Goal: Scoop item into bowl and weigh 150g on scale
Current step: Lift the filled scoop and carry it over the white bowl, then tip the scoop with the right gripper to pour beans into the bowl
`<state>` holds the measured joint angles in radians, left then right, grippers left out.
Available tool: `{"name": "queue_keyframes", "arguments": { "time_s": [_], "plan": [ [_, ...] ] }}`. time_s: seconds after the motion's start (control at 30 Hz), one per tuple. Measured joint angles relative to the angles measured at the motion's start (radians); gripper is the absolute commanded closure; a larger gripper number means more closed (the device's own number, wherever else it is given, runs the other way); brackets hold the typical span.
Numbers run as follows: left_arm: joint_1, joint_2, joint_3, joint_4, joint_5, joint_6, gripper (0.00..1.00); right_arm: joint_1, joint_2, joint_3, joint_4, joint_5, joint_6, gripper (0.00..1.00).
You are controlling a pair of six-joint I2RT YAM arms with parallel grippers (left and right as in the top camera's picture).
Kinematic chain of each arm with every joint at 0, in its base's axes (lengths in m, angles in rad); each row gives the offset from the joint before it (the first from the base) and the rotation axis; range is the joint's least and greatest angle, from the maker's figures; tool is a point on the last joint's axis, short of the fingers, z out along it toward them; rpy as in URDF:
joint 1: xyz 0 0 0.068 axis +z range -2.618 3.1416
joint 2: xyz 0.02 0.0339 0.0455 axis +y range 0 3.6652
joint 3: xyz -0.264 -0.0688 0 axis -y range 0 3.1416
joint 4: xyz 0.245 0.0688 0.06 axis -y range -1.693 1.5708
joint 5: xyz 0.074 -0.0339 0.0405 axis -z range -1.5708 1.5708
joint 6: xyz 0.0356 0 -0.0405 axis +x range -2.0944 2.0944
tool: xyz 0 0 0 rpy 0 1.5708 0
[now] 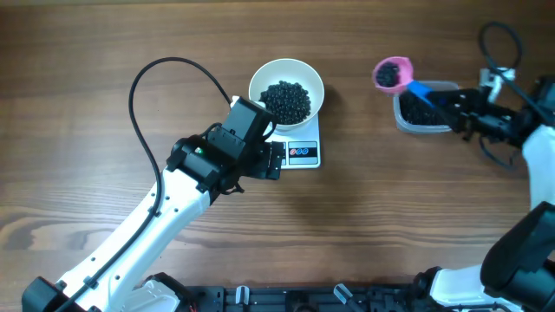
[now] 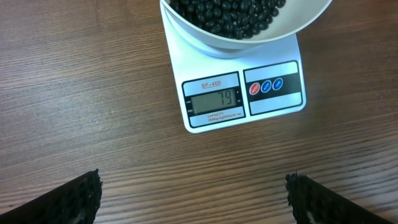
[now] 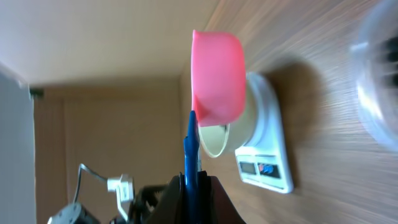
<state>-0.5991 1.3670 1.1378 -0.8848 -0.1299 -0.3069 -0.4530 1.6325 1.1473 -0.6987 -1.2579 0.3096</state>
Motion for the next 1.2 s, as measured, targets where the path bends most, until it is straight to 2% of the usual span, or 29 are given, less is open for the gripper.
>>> {"name": "queue_keyframes", "arguments": {
  "time_s": [0.3,0.5,0.73,1.2],
  "plan": [
    [0.0,0.0,0.0,0.0,0.0,0.0,0.0,0.269,0.0,-0.001,0.262,0.006,0.097,0.96],
    [0.0,0.0,0.0,0.0,0.0,0.0,0.0,0.418,0.0,-0.001,0.369,0.109,0.108,0.96],
    [0.0,0.0,0.0,0.0,0.0,0.0,0.0,0.55,-0.003,-0.001,0.386,0.314,0.019,0.96],
    [0.0,0.0,0.0,0.0,0.0,0.0,0.0,0.668,-0.161,-0.001,0.391,0.671,-0.179,0.96]
  ]
}}
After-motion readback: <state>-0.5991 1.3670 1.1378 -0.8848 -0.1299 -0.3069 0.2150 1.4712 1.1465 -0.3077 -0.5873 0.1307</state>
